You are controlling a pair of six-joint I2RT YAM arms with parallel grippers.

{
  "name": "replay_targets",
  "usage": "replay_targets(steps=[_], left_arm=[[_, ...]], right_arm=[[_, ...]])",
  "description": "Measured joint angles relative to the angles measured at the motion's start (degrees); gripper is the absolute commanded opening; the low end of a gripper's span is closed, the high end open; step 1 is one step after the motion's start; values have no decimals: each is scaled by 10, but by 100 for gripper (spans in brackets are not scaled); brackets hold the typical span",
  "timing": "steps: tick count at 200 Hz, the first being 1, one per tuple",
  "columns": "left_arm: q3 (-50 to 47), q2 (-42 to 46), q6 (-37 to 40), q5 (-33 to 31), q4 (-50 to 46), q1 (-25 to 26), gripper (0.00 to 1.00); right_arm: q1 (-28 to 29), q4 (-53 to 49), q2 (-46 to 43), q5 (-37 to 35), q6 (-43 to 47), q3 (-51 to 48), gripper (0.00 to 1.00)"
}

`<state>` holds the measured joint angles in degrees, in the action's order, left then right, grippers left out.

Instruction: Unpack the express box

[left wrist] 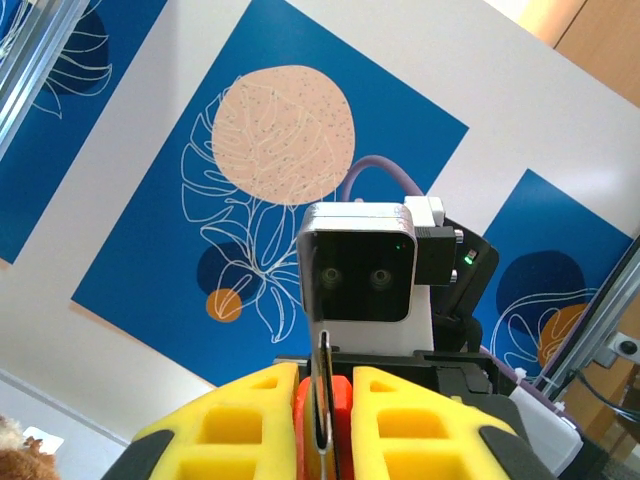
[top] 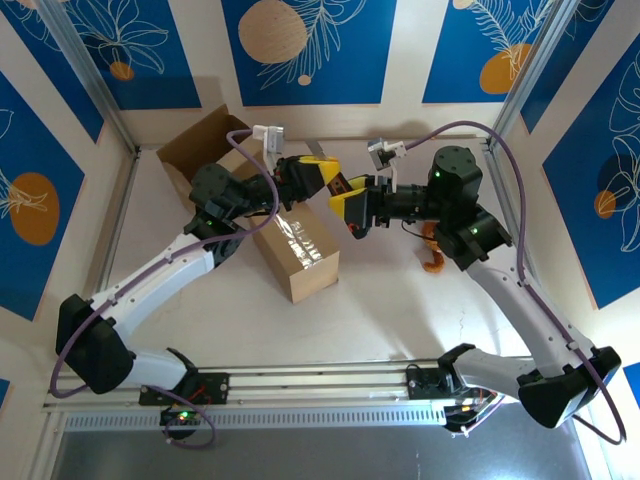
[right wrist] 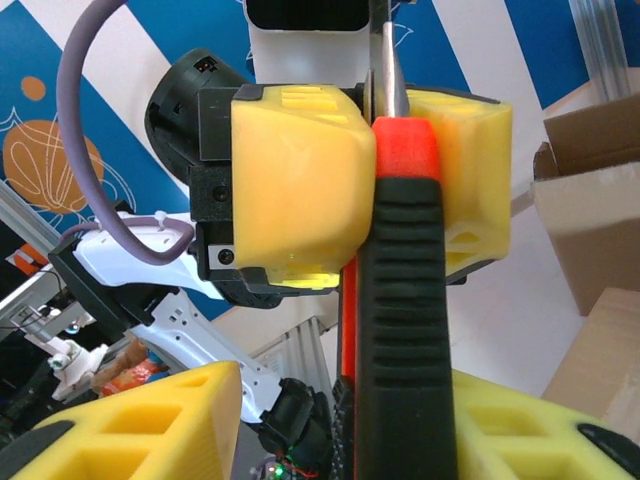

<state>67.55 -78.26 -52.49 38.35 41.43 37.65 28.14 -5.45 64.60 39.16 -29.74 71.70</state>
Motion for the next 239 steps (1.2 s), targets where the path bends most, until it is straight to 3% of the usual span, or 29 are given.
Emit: replay_targets(steps=[87, 103, 112, 120, 125, 135, 141, 155, 168, 187, 202, 239], left_arm=[[-4, 6, -13, -12, 17, 0, 0], [-5, 7, -15, -12, 23, 0, 0], [-7, 8, -17, -13, 27, 0, 0], [-8, 9, -17, -13, 28, 0, 0], [-9, 9, -17, -14, 28, 0, 11], [-10, 9, -16, -13, 29, 0, 49], [-10, 9, -14, -14, 29, 0, 63], [-11, 10, -8, -14, 11, -3, 79], [-11, 16, 9, -15, -30, -12, 83], [-9, 42, 52, -37, -144, -38, 84], [12, 70, 106, -84, -277, -64, 79], [154, 60, 235, -258, -578, -96, 28]], right_arm=[[0, 70, 10, -2, -47, -12, 21], [2, 77, 10, -2, -53, -14, 12], [3, 79, 10, -3, -54, -14, 0], [4, 80, 10, -4, -56, -14, 0], [5, 81, 10, -6, -56, -15, 0], [7, 81, 9, -11, -56, -16, 0], [9, 80, 9, -17, -59, -16, 0], [13, 73, 4, -42, -60, -16, 0], [15, 42, -10, -82, -58, -15, 0], [15, -40, -41, -170, -53, -7, 0], [15, -111, -69, -253, -51, 4, 0], [45, -238, -134, -443, -88, -38, 0]])
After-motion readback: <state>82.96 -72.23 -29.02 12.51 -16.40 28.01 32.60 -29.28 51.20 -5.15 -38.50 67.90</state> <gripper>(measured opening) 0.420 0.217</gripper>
